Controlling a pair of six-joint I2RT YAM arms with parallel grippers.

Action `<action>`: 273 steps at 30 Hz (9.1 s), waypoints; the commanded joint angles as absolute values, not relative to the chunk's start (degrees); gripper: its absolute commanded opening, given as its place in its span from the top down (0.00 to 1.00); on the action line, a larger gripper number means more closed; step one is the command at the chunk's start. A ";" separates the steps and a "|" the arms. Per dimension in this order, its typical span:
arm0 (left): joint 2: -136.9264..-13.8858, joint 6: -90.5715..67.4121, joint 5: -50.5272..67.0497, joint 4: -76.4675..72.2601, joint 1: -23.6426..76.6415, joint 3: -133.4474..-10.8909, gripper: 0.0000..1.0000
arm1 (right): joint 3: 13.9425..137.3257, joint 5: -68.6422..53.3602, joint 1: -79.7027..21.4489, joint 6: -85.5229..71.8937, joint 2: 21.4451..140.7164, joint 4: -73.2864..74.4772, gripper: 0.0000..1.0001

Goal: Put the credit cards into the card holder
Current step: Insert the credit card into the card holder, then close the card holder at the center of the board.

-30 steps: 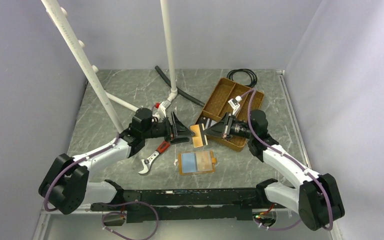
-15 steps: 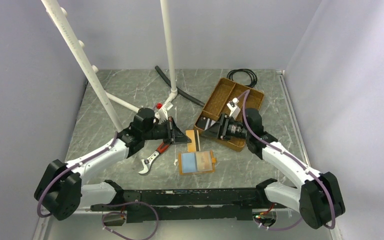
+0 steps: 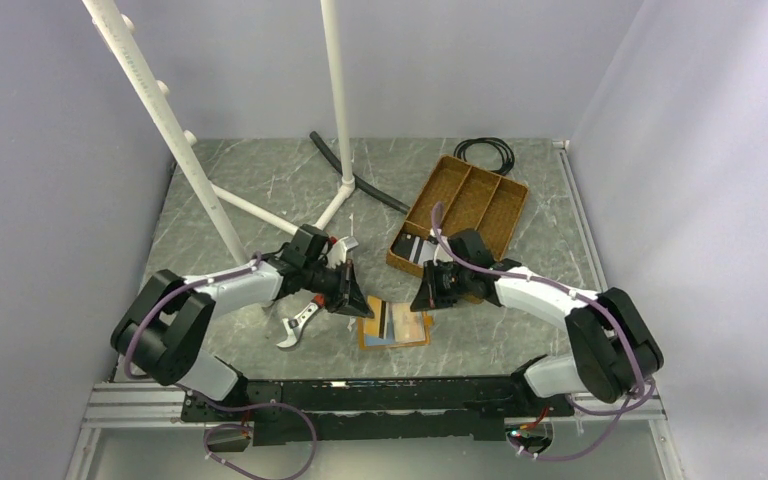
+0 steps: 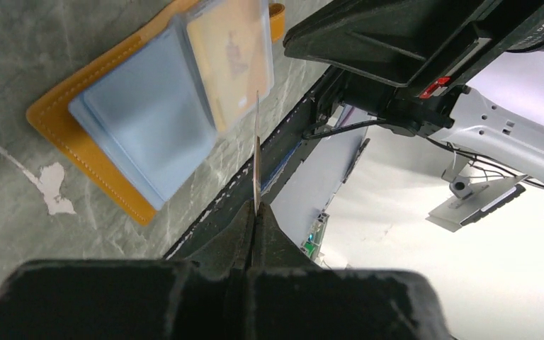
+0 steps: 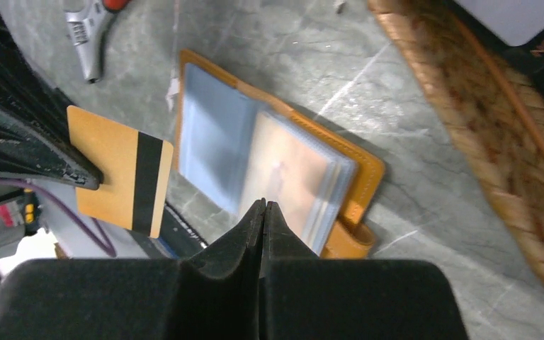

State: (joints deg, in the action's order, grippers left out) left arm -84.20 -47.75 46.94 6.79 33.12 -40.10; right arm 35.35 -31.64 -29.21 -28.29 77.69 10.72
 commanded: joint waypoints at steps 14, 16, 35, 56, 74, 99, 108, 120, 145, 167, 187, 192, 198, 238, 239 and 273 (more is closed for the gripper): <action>-97.64 -50.14 49.37 -9.93 35.86 -36.94 1.00 | 32.81 -23.06 -29.97 -25.49 82.89 6.77 1.00; -98.02 -50.33 49.35 -10.61 35.86 -36.51 1.00 | 32.70 -22.98 -30.06 -25.41 82.80 6.92 1.00; -103.75 -58.39 46.56 -24.44 35.74 -35.35 1.00 | 31.20 -22.68 -31.75 -26.89 82.58 5.78 1.00; -101.93 -63.15 32.00 -26.41 40.06 -33.82 1.00 | 29.00 -22.66 -32.91 -32.50 80.73 4.31 1.00; -98.04 -64.67 27.83 -25.06 40.96 -31.55 1.00 | 27.33 -20.15 -32.42 -33.80 74.23 14.11 0.61; -99.80 -57.82 29.29 -14.35 40.96 -37.96 0.68 | 25.57 -20.32 -32.52 -35.13 75.88 11.27 0.77; -93.80 -50.58 18.99 8.54 42.64 -46.01 0.39 | 27.40 -18.99 -32.51 -33.56 76.98 13.02 0.78; -101.10 -51.49 23.39 -6.24 46.40 -47.46 0.57 | 27.36 -19.27 -32.51 -34.20 77.00 11.75 0.85; -104.32 -53.28 27.74 -12.65 51.25 -50.85 0.45 | 29.14 -22.51 -32.56 -36.40 77.21 7.30 0.83; -94.98 -51.58 24.89 1.53 49.49 -48.96 0.36 | 26.74 -22.38 -27.86 -35.60 68.70 17.02 0.52; -96.20 -54.09 27.44 -3.94 50.89 -50.26 0.37 | 26.63 -24.90 -30.49 -39.46 66.90 9.92 0.62; -92.07 -48.49 22.43 10.62 50.30 -52.81 0.36 | 29.60 -18.49 -28.83 -33.59 64.58 22.19 0.52; -87.64 -44.65 21.48 17.73 50.36 -55.76 0.38 | 29.14 -15.92 -29.93 -37.62 63.04 17.84 0.60; -102.18 -48.02 18.13 10.35 48.16 -48.42 1.00 | 28.36 18.95 -45.53 -56.05 57.71 36.01 0.55; -102.15 -47.99 18.38 10.10 48.13 -48.38 1.00 | 28.76 17.32 -45.59 -53.37 57.21 34.10 0.54; -102.39 -46.81 18.78 11.83 48.03 -48.75 1.00 | 28.83 36.08 -51.22 -68.08 62.95 23.31 0.72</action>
State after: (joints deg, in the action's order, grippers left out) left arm -100.47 -49.19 23.70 6.26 48.38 -49.93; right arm 30.48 32.91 -55.59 -62.28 66.35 23.42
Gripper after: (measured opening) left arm 0.010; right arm 0.290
